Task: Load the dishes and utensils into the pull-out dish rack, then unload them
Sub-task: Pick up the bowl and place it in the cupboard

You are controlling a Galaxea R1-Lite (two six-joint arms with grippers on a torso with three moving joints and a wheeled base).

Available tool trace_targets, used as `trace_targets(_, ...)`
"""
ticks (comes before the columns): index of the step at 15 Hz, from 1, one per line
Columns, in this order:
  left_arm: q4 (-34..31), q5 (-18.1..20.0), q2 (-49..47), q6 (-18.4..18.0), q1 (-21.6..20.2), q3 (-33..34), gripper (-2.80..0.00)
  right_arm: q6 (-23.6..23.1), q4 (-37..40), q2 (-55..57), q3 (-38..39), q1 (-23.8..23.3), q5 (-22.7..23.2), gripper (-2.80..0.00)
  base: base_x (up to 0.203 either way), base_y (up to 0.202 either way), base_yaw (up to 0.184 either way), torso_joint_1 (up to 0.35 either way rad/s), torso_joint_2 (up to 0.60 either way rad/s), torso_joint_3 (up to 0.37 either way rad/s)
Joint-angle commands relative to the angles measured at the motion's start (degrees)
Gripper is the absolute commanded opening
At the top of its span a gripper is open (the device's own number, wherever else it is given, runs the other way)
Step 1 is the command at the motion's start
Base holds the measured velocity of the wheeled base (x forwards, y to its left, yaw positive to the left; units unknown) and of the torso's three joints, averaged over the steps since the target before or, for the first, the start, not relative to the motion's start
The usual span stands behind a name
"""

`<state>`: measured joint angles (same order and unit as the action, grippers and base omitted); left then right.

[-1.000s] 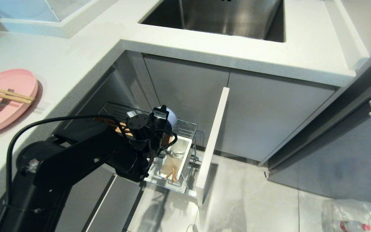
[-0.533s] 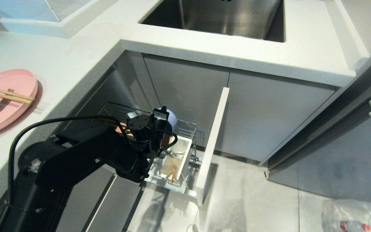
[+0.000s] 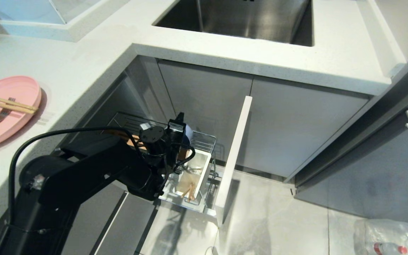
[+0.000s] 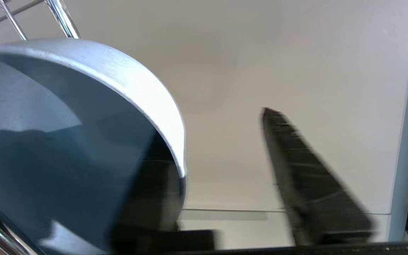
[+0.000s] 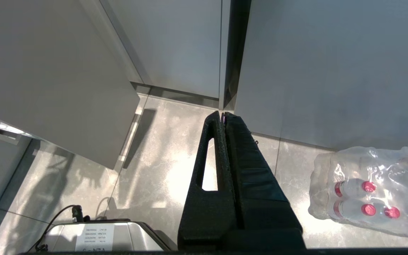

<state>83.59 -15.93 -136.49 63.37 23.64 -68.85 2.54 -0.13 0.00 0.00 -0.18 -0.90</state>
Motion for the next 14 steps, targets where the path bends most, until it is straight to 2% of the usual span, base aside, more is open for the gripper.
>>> trace_targets(1, 0.4, -0.2, 0.4, 0.4, 0.1, 0.2, 0.0, 0.0, 0.0, 0.0, 0.0, 0.0, 0.0, -2.8, 0.0, 0.0, 0.0, 0.0, 0.0, 0.0)
trace_targets(4, -0.7, -0.9, 2.8, 0.4, 0.6, 2.1, 0.0, 0.0, 0.0, 0.0, 0.0, 0.0, 0.0, -2.8, 0.0, 0.0, 0.0, 0.0, 0.0, 0.0)
trace_targets(8, -5.8, -2.5, 8.8, 0.3, 1.8, 5.9, 0.0, 0.0, 0.0, 0.0, 0.0, 0.0, 0.0, -2.8, 0.0, 0.0, 0.0, 0.0, 0.0, 0.0)
trace_targets(11, -7.8, -4.7, 14.1, 0.0, 3.3, 8.3, 0.0, 0.0, 0.0, 0.1, 0.0, 0.0, 0.0, -2.8, 0.0, 0.0, 0.0, 0.0, 0.0, 0.0)
trace_targets(14, -13.8, -6.5, 19.8, -1.6, 4.8, 9.1, 0.0, 0.0, 0.0, 0.0, 0.0, 0.0, -0.1, -2.8, 0.0, 0.0, 0.0, 0.0, 0.0, 0.0)
